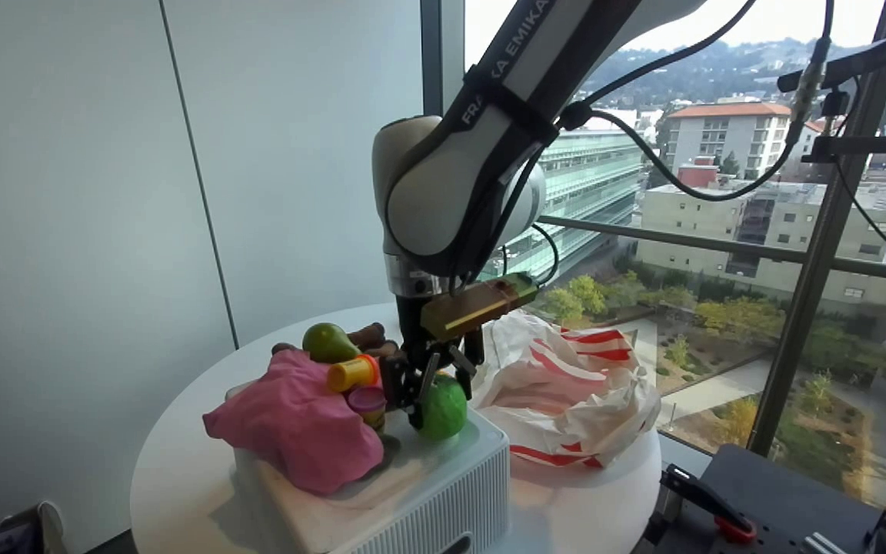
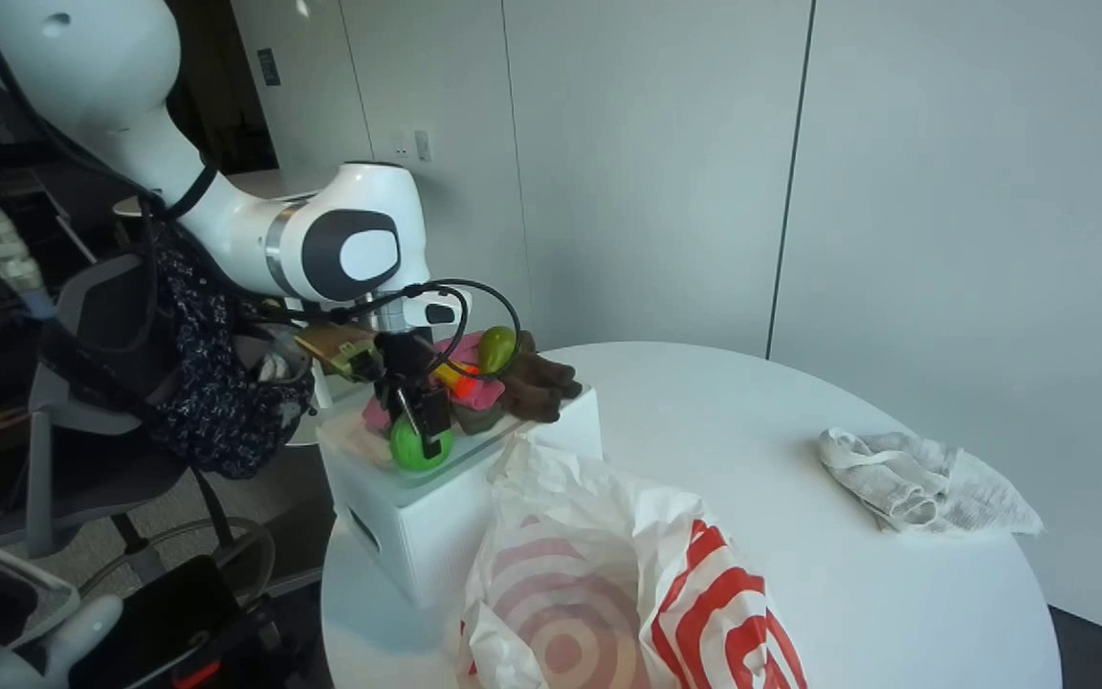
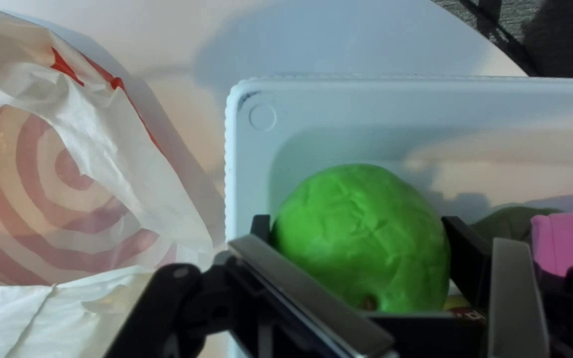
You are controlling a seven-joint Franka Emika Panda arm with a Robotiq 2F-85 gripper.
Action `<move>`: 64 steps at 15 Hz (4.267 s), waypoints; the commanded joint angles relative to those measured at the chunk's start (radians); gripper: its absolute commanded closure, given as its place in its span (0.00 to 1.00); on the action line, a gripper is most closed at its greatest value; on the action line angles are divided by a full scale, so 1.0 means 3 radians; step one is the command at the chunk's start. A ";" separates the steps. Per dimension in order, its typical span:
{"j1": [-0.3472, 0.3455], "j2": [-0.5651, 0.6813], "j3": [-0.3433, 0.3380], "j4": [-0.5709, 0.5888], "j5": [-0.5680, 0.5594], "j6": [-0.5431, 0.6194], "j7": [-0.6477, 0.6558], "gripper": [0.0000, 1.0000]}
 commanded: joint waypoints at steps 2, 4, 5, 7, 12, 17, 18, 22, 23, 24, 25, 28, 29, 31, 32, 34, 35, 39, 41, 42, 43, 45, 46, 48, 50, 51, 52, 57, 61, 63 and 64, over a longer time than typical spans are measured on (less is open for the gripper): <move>-0.0045 -0.0559 -0.0145 -0.0179 0.0021 -0.0248 0.0173 0.41; -0.0140 -0.0738 -0.0219 -0.0244 -0.0133 -0.0343 0.0380 0.41; -0.0206 -0.0781 -0.0249 -0.0270 -0.0216 -0.0384 0.0478 0.41; -0.0338 -0.0816 -0.0292 -0.0323 -0.0322 -0.0436 0.0634 0.41; -0.0634 -0.0544 -0.0361 -0.0396 -0.0855 -0.0273 0.1024 0.41; -0.0681 0.0022 -0.0512 -0.0218 -0.1540 -0.0301 0.1726 0.41; -0.0653 0.0122 -0.0560 -0.0173 -0.1644 -0.0283 0.1821 0.41; -0.0511 0.0557 -0.0768 0.0090 -0.2229 -0.0191 0.2473 0.41; -0.0486 0.0634 -0.0810 0.0133 -0.2285 -0.0191 0.2563 0.29; -0.0464 0.0695 -0.0840 0.0166 -0.2298 -0.0183 0.2630 0.04; -0.0449 0.0721 -0.0867 0.0174 -0.2284 -0.0168 0.2684 0.02; -0.0431 0.0669 -0.0907 0.0111 -0.2172 -0.0139 0.2723 0.00; -0.0443 0.0594 -0.0882 0.0063 -0.2079 -0.0177 0.2618 0.00; -0.0450 0.0310 -0.0758 -0.0050 -0.1677 -0.0481 0.2196 0.00; -0.0420 0.0177 -0.0724 -0.0077 -0.1517 -0.0668 0.2022 0.00; -0.0363 -0.0126 -0.0625 -0.0088 -0.1131 -0.1025 0.1623 0.00; -0.0349 -0.0275 -0.0565 -0.0103 -0.0973 -0.1011 0.1392 0.00; -0.0140 -0.0742 -0.0291 -0.0004 -0.0512 -0.0996 0.1034 0.00; -0.0030 -0.0806 -0.0141 0.0096 -0.0309 -0.0873 0.0938 0.00; 0.0022 -0.0807 -0.0067 0.0147 -0.0236 -0.0793 0.0904 0.00; 0.0067 -0.0782 -0.0001 0.0204 -0.0191 -0.0693 0.0869 0.00; 0.0119 -0.0602 0.0112 0.0340 -0.0246 -0.0396 0.0792 0.00; 0.0132 -0.0536 0.0145 0.0377 -0.0277 -0.0219 0.0733 0.00; 0.0164 -0.0327 0.0172 0.0453 -0.0215 0.0208 0.0531 0.00; 0.0177 -0.0092 0.0162 0.0516 -0.0168 0.0562 0.0308 0.00; 0.0180 0.0031 0.0148 0.0554 -0.0149 0.0683 0.0206 0.00; 0.0181 0.0147 0.0133 0.0584 -0.0148 0.0767 0.0112 0.00; 0.0280 0.0592 -0.0052 0.0725 -0.0480 0.0804 0.0048 0.00; 0.0386 0.0676 -0.0178 0.0782 -0.0658 0.0826 0.0070 0.00; 0.0433 0.0682 -0.0228 0.0792 -0.0739 0.0833 0.0090 0.00; 0.0439 0.0678 -0.0232 0.0791 -0.0744 0.0834 0.0067 0.25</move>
